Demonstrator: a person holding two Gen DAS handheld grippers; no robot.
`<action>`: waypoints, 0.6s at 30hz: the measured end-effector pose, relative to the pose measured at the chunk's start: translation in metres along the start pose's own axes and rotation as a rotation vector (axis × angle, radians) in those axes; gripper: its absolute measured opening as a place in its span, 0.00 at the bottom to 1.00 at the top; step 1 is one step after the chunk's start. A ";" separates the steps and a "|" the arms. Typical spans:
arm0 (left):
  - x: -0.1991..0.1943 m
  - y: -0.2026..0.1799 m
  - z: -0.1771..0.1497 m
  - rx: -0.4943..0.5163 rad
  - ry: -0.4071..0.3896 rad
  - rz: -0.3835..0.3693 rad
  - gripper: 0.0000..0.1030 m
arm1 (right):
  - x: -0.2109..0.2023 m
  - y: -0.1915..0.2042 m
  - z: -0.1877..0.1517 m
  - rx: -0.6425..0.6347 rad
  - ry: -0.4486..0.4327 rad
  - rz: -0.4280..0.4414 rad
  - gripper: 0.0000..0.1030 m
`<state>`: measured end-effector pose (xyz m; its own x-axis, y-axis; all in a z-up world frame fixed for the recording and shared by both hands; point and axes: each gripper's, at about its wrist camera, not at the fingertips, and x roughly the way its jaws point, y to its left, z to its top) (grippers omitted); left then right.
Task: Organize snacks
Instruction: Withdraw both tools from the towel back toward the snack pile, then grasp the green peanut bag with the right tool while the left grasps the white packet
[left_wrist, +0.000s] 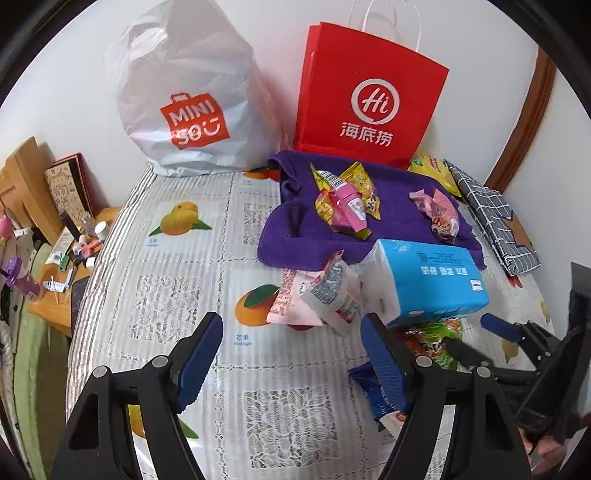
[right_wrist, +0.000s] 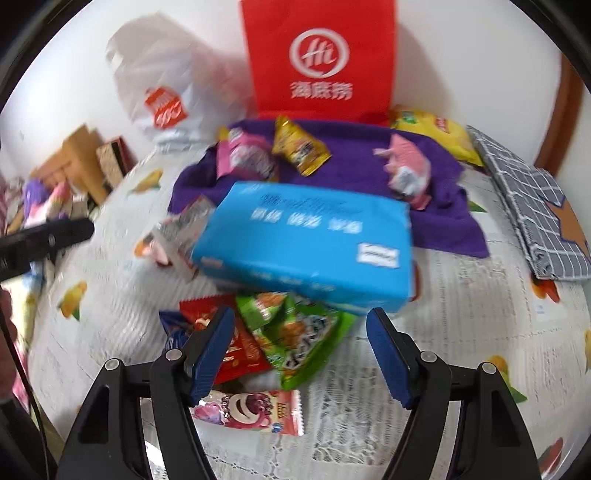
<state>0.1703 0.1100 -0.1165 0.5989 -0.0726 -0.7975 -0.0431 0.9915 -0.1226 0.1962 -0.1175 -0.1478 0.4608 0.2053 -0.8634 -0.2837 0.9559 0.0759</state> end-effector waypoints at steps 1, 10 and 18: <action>0.002 0.001 -0.001 -0.002 0.005 0.001 0.73 | 0.005 0.003 0.000 -0.003 0.011 0.000 0.72; 0.019 0.012 -0.001 -0.020 0.038 0.011 0.73 | 0.036 0.002 -0.001 0.005 0.063 -0.029 0.72; 0.043 0.003 0.006 0.005 0.071 -0.005 0.73 | 0.045 -0.005 -0.002 0.010 0.070 -0.017 0.69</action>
<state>0.2006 0.1103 -0.1471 0.5407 -0.0853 -0.8369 -0.0360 0.9916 -0.1243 0.2168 -0.1133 -0.1884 0.4059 0.1743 -0.8972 -0.2677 0.9613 0.0656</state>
